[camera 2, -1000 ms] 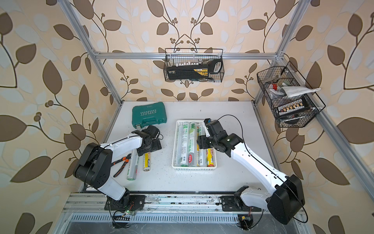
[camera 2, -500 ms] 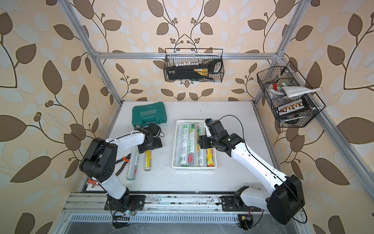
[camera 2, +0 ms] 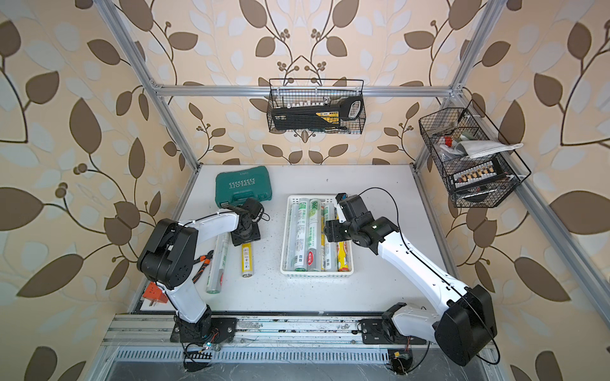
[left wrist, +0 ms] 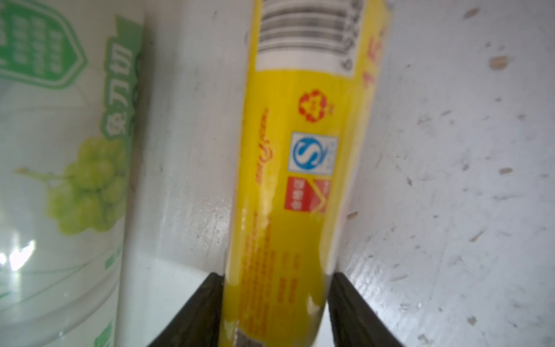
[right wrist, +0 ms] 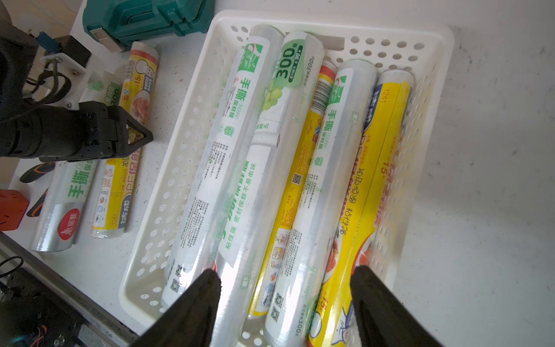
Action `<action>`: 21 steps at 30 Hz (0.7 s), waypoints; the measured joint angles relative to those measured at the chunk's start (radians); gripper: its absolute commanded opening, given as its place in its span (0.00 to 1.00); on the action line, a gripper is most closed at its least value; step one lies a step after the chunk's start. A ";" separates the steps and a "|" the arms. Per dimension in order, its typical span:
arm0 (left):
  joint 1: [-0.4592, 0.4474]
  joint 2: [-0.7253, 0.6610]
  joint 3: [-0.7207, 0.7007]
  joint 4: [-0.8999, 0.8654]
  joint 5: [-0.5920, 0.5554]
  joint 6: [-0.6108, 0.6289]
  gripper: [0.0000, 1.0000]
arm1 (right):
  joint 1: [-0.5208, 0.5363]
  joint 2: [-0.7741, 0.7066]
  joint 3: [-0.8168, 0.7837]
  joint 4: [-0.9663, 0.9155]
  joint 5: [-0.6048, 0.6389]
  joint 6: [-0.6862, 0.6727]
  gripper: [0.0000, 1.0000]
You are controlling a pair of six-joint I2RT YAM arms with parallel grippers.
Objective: Put the plastic wrap into the basket
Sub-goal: Pick up the plastic wrap from the center of the board.
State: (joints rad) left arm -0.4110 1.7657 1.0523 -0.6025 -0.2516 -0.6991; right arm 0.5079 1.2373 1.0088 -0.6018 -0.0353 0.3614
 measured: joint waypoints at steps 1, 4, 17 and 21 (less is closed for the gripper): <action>0.000 0.000 0.000 0.001 0.003 -0.001 0.51 | 0.000 0.000 0.000 0.000 -0.002 0.000 0.72; 0.000 0.000 0.000 0.006 0.020 0.003 0.43 | -0.003 0.000 0.000 0.000 -0.006 0.000 0.72; -0.076 -0.164 0.006 -0.055 0.053 -0.005 0.29 | -0.006 0.000 0.000 0.000 -0.018 0.000 0.71; -0.135 -0.282 0.079 -0.112 0.054 -0.014 0.32 | -0.009 0.000 0.000 0.000 -0.018 0.000 0.71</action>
State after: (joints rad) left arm -0.5465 1.4841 1.1309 -0.7143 -0.1974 -0.7132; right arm 0.4988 1.2373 1.0088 -0.6022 -0.0536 0.3614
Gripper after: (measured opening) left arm 0.425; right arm 0.712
